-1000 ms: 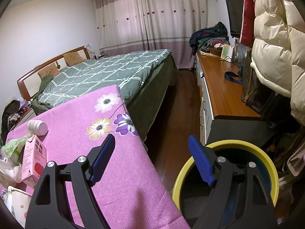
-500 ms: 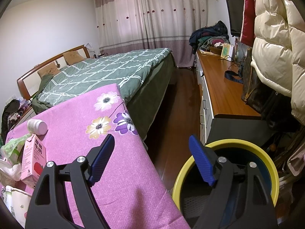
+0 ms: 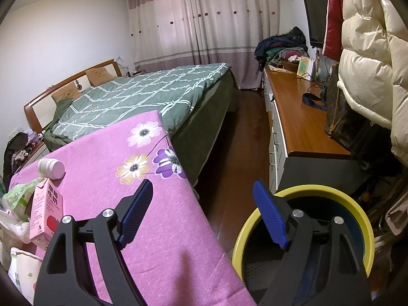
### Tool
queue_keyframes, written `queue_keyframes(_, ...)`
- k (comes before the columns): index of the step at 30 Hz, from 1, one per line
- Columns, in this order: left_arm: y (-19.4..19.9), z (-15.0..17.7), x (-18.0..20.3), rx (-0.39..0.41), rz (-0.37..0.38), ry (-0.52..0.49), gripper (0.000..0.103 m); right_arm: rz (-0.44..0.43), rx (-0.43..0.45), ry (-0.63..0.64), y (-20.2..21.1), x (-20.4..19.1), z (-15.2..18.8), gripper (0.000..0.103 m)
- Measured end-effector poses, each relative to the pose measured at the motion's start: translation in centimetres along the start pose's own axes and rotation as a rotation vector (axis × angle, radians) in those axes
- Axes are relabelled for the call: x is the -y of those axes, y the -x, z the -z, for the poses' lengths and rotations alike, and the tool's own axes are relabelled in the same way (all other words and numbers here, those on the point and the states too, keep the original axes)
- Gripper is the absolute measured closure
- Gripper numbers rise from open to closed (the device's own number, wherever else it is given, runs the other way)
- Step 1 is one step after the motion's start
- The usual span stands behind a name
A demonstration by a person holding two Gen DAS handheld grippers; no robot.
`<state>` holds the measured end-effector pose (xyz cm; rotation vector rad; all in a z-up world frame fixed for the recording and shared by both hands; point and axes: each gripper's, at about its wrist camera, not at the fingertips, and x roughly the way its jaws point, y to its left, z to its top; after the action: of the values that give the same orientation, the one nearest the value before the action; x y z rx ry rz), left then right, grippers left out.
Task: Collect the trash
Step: 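Carry the carton over the yellow-rimmed bin and open the left tool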
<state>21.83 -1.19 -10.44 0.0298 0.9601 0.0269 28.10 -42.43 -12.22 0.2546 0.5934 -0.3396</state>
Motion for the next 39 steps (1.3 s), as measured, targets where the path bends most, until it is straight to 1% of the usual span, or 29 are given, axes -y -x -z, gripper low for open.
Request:
queue_keyframes(5,3.7,-1.3,1.9,0.098,0.021,-0.028,0.032,0.001,-0.021,0.001,-0.2,0.1,0.0,0.026)
queue_keyframes(6,4.5,-1.7,2.7,0.114,0.04,-0.041,0.032,0.0,-0.031,-0.001,-0.2,0.2,0.1,0.026)
queue_keyframes(8,5.1,-2.1,3.8,0.126,0.062,-0.055,0.032,0.0,-0.045,-0.002,-0.1,0.5,0.1,0.026)
queue_keyframes(10,5.7,-2.5,5.5,0.137,0.091,-0.074,0.032,-0.02,-0.057,-0.014,0.3,1.0,0.1,0.026)
queue_keyframes(12,6.0,-2.8,7.2,0.14,0.121,-0.095,0.032,-0.025,-0.05,-0.003,1.2,1.3,0.2,0.026)
queue_keyframes(14,6.1,-3.1,9.6,0.142,0.167,-0.12,0.032,-0.026,-0.039,0.017,2.2,1.7,0.2,0.026)
queue_keyframes(18,6.1,-3.2,14.6,0.138,0.249,-0.175,0.032,-0.003,-0.031,0.032,4.1,4.1,0.6,0.026)
queue_keyframes(22,5.4,-3.2,20.8,0.12,0.332,-0.245,0.032,0.032,-0.031,-0.01,6.3,8.6,1.2,0.026)
queue_keyframes(24,4.9,-3.2,24.0,0.114,0.36,-0.283,0.032,0.053,-0.033,-0.034,7.6,11.1,1.7,0.026)
queue_keyframes(29,3.6,-2.6,31.7,0.086,0.42,-0.36,0.032,0.108,-0.029,-0.075,11.1,16.5,2.9,0.026)
queue_keyframes(30,3.3,-2.4,33.8,0.078,0.434,-0.383,0.032,0.117,-0.028,-0.084,11.7,17.4,3.2,0.026)
queue_keyframes(31,3.1,-2.2,34.8,0.07,0.444,-0.395,0.032,0.128,-0.026,-0.089,12.3,18.4,3.3,0.026)
queue_keyframes(33,2.3,-1.6,38.0,0.035,0.474,-0.425,0.032,0.144,-0.024,-0.088,13.1,19.5,3.4,0.026)
queue_keyframes(34,2.2,-1.1,39.0,0.027,0.482,-0.434,0.032,0.152,-0.019,-0.091,13.5,20.0,3.5,0.026)
queue_keyframes(35,1.9,-0.8,40.5,0.018,0.486,-0.452,0.032,0.159,-0.015,-0.095,13.8,20.3,3.5,0.026)
queue_keyframes(39,0.2,0.3,44.4,-0.014,0.486,-0.497,0.031,0.179,-0.009,-0.112,14.8,21.9,3.7,0.026)
